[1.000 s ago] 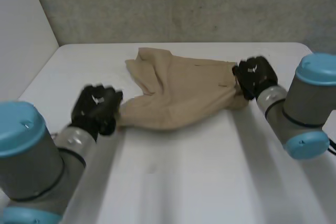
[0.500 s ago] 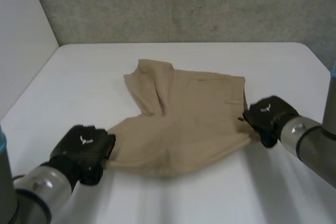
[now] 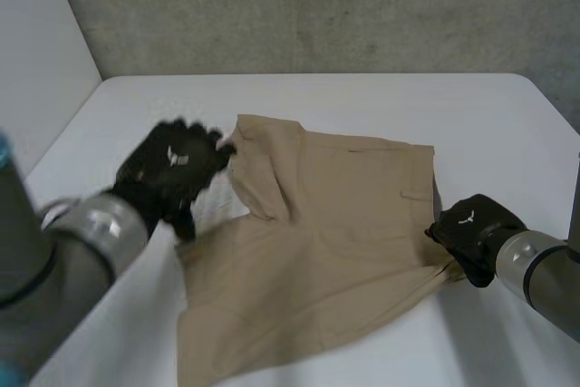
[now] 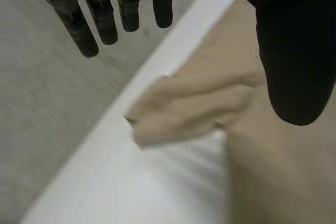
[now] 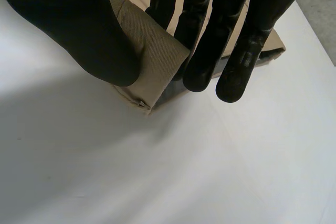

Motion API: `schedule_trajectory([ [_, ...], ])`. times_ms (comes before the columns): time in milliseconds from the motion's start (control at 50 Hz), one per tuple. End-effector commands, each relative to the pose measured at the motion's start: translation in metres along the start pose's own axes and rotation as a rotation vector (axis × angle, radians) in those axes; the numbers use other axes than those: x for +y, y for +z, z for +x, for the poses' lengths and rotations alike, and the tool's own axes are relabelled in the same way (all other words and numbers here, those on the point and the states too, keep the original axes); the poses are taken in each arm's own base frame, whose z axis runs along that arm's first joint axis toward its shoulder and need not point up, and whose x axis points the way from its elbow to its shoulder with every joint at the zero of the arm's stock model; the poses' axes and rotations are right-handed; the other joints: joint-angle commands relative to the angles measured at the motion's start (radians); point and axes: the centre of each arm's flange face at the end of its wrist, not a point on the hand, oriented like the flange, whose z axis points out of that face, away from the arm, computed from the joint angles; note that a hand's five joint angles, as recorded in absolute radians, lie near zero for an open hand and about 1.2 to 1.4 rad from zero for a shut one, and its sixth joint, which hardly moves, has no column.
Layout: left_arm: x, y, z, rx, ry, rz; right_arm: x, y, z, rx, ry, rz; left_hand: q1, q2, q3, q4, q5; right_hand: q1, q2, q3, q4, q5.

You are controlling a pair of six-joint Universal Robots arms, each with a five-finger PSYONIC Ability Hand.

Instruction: Fold the shorts.

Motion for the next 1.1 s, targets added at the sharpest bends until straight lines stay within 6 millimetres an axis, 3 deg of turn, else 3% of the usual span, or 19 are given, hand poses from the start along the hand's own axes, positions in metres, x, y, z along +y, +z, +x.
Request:
schedule_trajectory([
  [20, 0.018, 0.083, -0.007, -0.016, 0.014, 0.069, 0.003, 0.003, -0.004, 0.000, 0.003, 0.004, 0.027, 0.040, 0.029, 0.040, 0.044, 0.423, 0.220, 0.211, 0.204, 0.233],
  [120, 0.029, 0.126, -0.006, -0.012, 0.016, 0.075, 0.005, 0.007, -0.007, -0.001, -0.001, 0.009, 0.089, 0.102, 0.091, 0.101, 0.106, 0.423, 0.220, 0.211, 0.204, 0.233],
  [200, 0.054, 0.162, 0.000, -0.004, 0.028, 0.050, 0.005, 0.008, -0.007, 0.004, -0.002, 0.014, 0.095, 0.108, 0.097, 0.107, 0.112, 0.423, 0.220, 0.211, 0.204, 0.233],
  [320, 0.085, 0.184, 0.004, 0.011, 0.121, 0.004, 0.004, 0.010, -0.005, 0.020, -0.001, 0.026, 0.147, 0.160, 0.149, 0.160, 0.164, 0.423, 0.220, 0.211, 0.204, 0.233],
  [380, 0.100, 0.193, 0.009, 0.024, 0.143, -0.020, 0.004, 0.011, -0.003, 0.032, 0.001, 0.030, 0.458, 0.470, 0.459, 0.470, 0.474, 0.423, 0.220, 0.211, 0.204, 0.233],
  [480, 0.105, 0.195, -0.001, -0.021, 0.145, -0.054, 0.004, 0.012, -0.002, 0.035, 0.005, 0.032, 1.148, 1.160, 1.150, 1.160, 1.164, 0.423, 0.220, 0.211, 0.204, 0.233],
  [620, 0.104, 0.172, -0.022, -0.179, 0.142, -0.191, 0.005, 0.014, -0.002, 0.038, 0.005, 0.031, 1.149, 1.161, 1.150, 1.161, 1.165, 0.423, 0.220, 0.211, 0.204, 0.233],
  [720, 0.112, 0.142, -0.005, -0.121, 0.141, -0.259, 0.006, 0.016, -0.003, 0.032, 0.004, 0.026, 1.149, 1.161, 1.150, 1.161, 1.165, 0.423, 0.220, 0.211, 0.204, 0.233],
  [860, 0.101, 0.128, -0.014, -0.145, 0.136, -0.258, 0.005, 0.015, -0.004, 0.031, 0.002, 0.028, 0.712, 0.725, 0.714, 0.724, 0.729, 0.423, 0.220, 0.211, 0.204, 0.233],
  [920, 0.087, 0.127, -0.024, -0.173, 0.135, -0.219, 0.005, 0.015, -0.004, 0.031, 0.002, 0.028, 0.313, 0.326, 0.315, 0.325, 0.330, 0.423, 0.220, 0.211, 0.204, 0.233],
  [980, 0.071, 0.126, -0.032, -0.199, 0.128, -0.168, 0.005, 0.015, -0.004, 0.032, 0.003, 0.029, 0.262, 0.275, 0.264, 0.275, 0.279, 0.423, 0.220, 0.211, 0.204, 0.233],
  [1100, 0.055, 0.130, -0.024, -0.153, 0.051, -0.080, 0.005, 0.015, -0.003, 0.038, 0.007, 0.028, 0.292, 0.304, 0.293, 0.304, 0.308, 0.423, 0.220, 0.211, 0.204, 0.233],
])
